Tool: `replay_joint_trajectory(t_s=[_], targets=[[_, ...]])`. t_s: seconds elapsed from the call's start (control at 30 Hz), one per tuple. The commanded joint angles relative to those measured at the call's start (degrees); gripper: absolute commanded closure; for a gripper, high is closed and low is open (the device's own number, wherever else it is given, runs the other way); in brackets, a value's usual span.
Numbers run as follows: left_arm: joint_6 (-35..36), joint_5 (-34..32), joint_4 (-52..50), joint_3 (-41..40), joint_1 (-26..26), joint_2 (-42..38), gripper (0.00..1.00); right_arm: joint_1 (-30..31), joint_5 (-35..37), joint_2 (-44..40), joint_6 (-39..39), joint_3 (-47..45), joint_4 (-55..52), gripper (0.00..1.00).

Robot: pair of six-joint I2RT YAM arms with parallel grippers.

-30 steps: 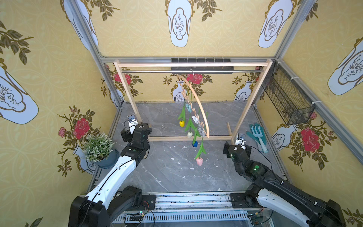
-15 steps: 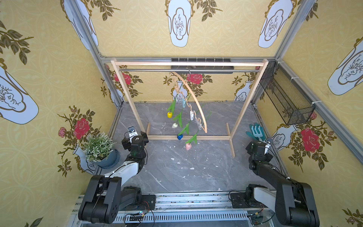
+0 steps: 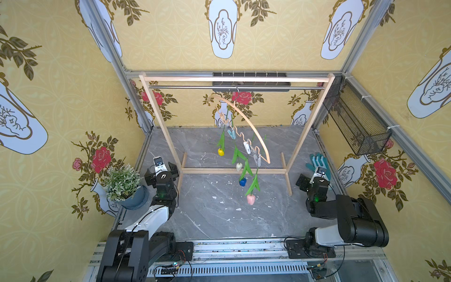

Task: Dry the flowers on a clothes hanger
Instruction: Reset both arms

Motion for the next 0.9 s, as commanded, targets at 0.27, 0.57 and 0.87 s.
replay_joint_trajectory(t_s=[0.27, 0.57, 0.87], targets=[[4.05, 14.39, 19.92, -4.8, 2.6, 9.52, 0.0, 0.95, 0.24, -0.05, -1.42, -0.14, 6.67, 0.02], [3.09, 14.38, 18.4, -5.71, 2.82, 6.89, 0.0, 1.33, 0.78, 0.02, -1.64, -0.05, 6.48, 0.03], [3.42, 14.86, 18.29, -5.46, 2.82, 7.19, 0.0, 1.33, 0.87, -0.05, -1.71, -0.05, 6.44, 0.02]])
